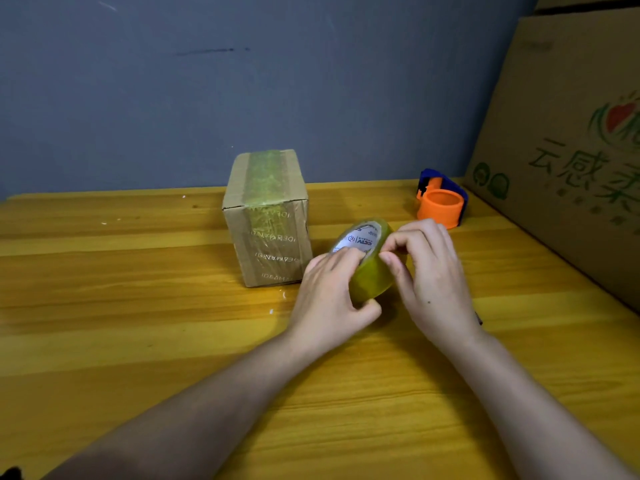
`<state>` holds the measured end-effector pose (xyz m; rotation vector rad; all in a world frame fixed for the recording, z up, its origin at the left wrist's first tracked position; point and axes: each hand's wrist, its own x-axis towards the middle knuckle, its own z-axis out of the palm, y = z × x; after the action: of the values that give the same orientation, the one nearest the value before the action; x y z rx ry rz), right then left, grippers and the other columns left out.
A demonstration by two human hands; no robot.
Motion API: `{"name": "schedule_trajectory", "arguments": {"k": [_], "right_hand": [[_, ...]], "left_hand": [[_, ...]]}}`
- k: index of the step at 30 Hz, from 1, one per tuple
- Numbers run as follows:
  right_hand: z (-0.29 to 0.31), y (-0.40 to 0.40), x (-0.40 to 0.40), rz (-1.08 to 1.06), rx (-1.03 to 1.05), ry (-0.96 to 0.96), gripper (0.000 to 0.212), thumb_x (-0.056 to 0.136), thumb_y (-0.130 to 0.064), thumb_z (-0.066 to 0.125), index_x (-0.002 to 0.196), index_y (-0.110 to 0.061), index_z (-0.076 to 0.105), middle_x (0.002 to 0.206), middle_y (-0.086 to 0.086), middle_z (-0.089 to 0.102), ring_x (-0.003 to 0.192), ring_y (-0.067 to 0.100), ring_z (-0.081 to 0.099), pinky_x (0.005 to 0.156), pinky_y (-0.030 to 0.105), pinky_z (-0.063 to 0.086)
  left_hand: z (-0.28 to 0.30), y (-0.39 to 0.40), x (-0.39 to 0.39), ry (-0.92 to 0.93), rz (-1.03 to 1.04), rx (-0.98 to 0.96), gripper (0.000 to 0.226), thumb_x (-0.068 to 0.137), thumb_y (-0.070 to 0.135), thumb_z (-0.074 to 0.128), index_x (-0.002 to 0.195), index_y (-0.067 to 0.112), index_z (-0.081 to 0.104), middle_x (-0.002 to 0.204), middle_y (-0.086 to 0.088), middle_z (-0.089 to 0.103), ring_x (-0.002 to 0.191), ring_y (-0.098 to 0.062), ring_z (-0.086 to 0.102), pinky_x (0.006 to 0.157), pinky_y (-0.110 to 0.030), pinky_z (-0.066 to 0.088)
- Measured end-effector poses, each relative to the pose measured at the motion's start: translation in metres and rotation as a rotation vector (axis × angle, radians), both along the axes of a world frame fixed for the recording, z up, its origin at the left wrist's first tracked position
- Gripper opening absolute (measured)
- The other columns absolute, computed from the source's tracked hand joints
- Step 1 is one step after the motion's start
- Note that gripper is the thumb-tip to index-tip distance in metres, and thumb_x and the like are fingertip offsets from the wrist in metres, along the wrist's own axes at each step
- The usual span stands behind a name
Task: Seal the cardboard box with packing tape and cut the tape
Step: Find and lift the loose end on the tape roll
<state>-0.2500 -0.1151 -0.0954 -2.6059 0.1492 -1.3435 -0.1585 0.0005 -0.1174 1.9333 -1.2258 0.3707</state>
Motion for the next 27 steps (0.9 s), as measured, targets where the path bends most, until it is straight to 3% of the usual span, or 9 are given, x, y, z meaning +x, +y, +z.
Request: {"name": "schedule_trajectory", "arguments": {"k": [7, 10, 13, 22, 27], "right_hand": [[-0.001, 0.0003, -0.0018, 0.052, -0.025, -0.061, 0.015, 0.091, -0.024, 0.055, 0.093, -0.01, 0.06, 0.094, 0.005, 0.057, 0.089, 0.019, 0.051, 0.078, 0.029, 0.042], [0.0004, 0.0027, -0.0044, 0.119, 0.111, -0.13, 0.023, 0.087, -0.028, 0.062, 0.1, -0.008, 0.061, 0.097, -0.004, 0.055, 0.092, 0.009, 0.05, 0.08, 0.019, 0.039], [-0.0021, 0.0024, -0.0027, 0.108, 0.154, -0.089, 0.03, 0.081, -0.032, 0.069, 0.103, -0.012, 0.063, 0.101, -0.007, 0.055, 0.095, 0.008, 0.05, 0.081, 0.018, 0.037], [-0.0008, 0.0036, -0.0009, 0.129, 0.236, -0.118, 0.008, 0.085, -0.018, 0.067, 0.09, -0.011, 0.068, 0.092, -0.002, 0.057, 0.091, 0.008, 0.05, 0.078, 0.028, 0.04], [-0.002, 0.0039, 0.0004, 0.049, 0.142, -0.102, 0.01, 0.089, -0.019, 0.061, 0.089, -0.009, 0.065, 0.092, 0.001, 0.058, 0.088, 0.012, 0.051, 0.079, 0.019, 0.038]], "left_hand": [[0.0041, 0.0009, -0.003, 0.084, -0.016, 0.003, 0.033, 0.061, 0.024, 0.062, 0.091, 0.016, 0.049, 0.071, 0.015, 0.041, 0.077, -0.014, 0.044, 0.074, -0.022, 0.032], [0.004, 0.0017, -0.0033, 0.099, -0.014, 0.009, 0.035, 0.061, 0.027, 0.061, 0.094, 0.017, 0.05, 0.078, 0.011, 0.05, 0.08, -0.012, 0.046, 0.078, -0.025, 0.036], [0.0026, 0.0013, -0.0028, 0.08, -0.01, 0.007, 0.04, 0.061, 0.035, 0.053, 0.097, 0.016, 0.051, 0.089, 0.004, 0.06, 0.085, -0.013, 0.049, 0.084, -0.027, 0.039], [0.0023, 0.0011, -0.0027, 0.054, 0.012, 0.009, 0.037, 0.062, 0.031, 0.058, 0.096, 0.016, 0.052, 0.089, 0.003, 0.062, 0.087, -0.014, 0.052, 0.087, -0.029, 0.039], [0.0016, 0.001, -0.0042, 0.003, 0.011, 0.004, 0.038, 0.065, 0.039, 0.055, 0.096, 0.018, 0.052, 0.086, 0.005, 0.062, 0.084, -0.014, 0.056, 0.088, -0.027, 0.038]]}}
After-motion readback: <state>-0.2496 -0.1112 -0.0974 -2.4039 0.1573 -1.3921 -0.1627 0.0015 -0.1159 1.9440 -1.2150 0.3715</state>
